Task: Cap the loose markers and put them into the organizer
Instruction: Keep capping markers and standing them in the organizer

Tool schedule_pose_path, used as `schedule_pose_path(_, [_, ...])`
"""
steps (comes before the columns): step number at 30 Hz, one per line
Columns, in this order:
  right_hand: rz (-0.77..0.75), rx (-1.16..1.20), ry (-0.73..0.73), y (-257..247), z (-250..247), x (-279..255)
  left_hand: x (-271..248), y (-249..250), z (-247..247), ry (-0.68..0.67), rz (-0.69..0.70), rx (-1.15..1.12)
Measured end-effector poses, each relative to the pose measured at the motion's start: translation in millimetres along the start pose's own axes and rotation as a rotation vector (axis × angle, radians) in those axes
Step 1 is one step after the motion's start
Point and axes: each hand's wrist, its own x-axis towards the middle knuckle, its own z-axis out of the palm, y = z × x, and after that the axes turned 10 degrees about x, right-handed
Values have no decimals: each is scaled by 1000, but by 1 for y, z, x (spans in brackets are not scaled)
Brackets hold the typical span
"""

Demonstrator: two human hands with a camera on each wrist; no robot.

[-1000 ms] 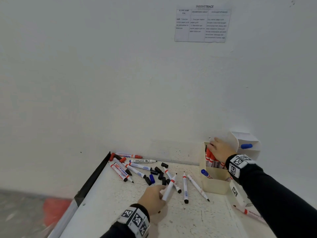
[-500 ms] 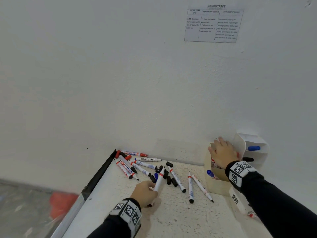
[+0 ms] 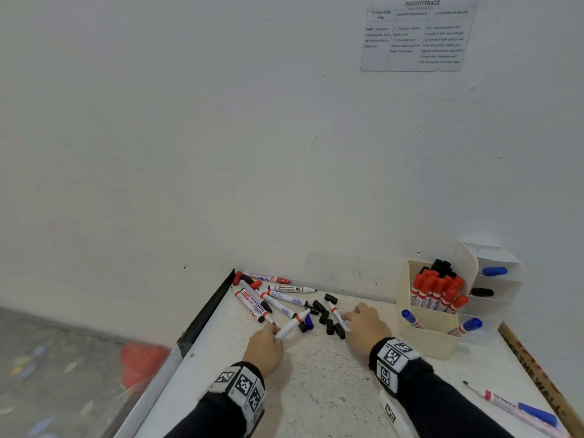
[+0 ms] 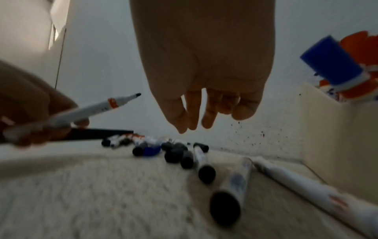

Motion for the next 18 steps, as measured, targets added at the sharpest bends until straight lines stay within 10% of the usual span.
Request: schedule_pose_path(18, [-51, 47, -9, -20, 20, -15, -8, -14, 30, 122, 72, 221])
